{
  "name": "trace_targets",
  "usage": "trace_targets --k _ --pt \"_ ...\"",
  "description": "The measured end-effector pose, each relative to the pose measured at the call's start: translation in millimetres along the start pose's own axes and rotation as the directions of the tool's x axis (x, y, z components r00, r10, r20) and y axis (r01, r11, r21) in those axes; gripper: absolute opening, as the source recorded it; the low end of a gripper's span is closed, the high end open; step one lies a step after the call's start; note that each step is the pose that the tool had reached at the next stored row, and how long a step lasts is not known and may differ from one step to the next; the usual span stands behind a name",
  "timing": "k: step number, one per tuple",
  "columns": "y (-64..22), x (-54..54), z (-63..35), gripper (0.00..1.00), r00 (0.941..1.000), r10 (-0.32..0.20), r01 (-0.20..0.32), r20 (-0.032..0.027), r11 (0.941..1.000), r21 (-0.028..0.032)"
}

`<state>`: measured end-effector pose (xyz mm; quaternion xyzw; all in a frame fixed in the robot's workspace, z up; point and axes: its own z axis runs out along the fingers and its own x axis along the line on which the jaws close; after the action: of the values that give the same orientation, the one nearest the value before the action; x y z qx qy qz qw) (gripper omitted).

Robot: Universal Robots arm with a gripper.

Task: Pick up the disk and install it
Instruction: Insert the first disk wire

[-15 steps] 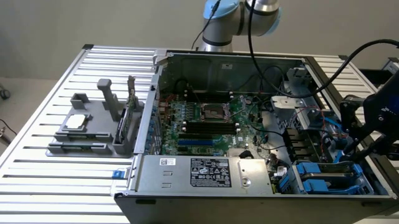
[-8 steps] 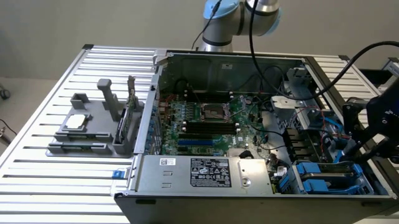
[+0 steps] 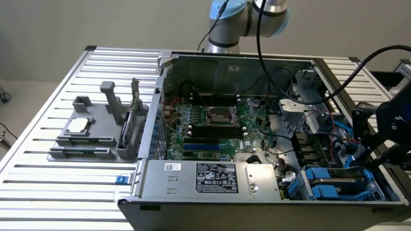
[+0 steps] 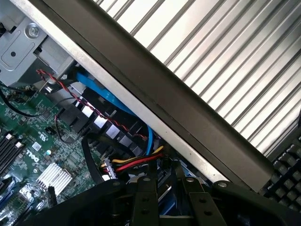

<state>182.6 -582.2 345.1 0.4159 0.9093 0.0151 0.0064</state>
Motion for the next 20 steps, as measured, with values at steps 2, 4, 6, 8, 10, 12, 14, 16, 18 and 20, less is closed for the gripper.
trace_targets --k 2,4,6,8,10,12,14,16,18,20 --pt "0.0 0.0 0.2 0.27 1.0000 0.002 -0.002 -0.0001 1.0000 -0.0001" --pt "0.3 0.4 0.7 0.27 1.0000 0.004 -0.004 -0.0002 1.0000 -0.0002" --pt "1.0 1.4 1.5 0.27 1.0000 0.007 -0.007 0.0000 1.0000 -0.0001" --pt "1.7 2.1 2.4 0.27 1.0000 0.009 -0.009 -0.0001 1.0000 -0.0002" --pt "1.8 2.2 3.4 0.27 1.0000 0.010 -0.010 0.0000 1.0000 -0.0002" --pt "1.8 2.4 5.0 0.27 0.9999 0.010 -0.010 0.0000 0.9999 -0.0002" --pt "1.9 2.5 6.5 0.27 0.9999 0.012 -0.012 0.0001 0.9999 -0.0002" --pt "2.3 2.9 6.9 0.27 0.9999 0.015 -0.015 0.0000 0.9999 -0.0004" --pt "2.8 3.6 7.0 0.27 0.9998 0.020 -0.020 -0.0006 0.9998 -0.0009" --pt "3.5 4.5 7.0 0.27 0.9997 0.024 -0.024 -0.0009 0.9997 -0.0013"
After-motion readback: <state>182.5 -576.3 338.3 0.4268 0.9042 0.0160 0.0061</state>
